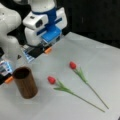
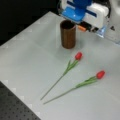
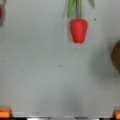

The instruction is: Flower insertion into a vase

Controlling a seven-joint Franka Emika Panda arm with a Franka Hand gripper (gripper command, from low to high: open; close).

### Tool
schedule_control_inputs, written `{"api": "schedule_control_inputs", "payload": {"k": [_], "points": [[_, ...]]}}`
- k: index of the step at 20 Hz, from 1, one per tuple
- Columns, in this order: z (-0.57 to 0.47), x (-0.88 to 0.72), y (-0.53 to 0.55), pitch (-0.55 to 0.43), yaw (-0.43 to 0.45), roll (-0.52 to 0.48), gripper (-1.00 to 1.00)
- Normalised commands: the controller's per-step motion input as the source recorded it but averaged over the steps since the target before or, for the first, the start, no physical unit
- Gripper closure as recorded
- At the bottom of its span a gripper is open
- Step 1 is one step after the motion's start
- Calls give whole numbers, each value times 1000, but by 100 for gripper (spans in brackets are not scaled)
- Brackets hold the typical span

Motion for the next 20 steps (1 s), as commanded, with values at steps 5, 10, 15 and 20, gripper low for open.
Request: {"api": "schedule_control_inputs", "payload": {"k": [5, 10, 15, 20], "points": [[-49, 38, -37, -59, 159, 1, -100], [-163, 182, -102, -32, 85, -2, -100], [-300, 374, -166, -14, 40, -5, -100], [-246, 428, -160, 6, 47, -6, -100]]}}
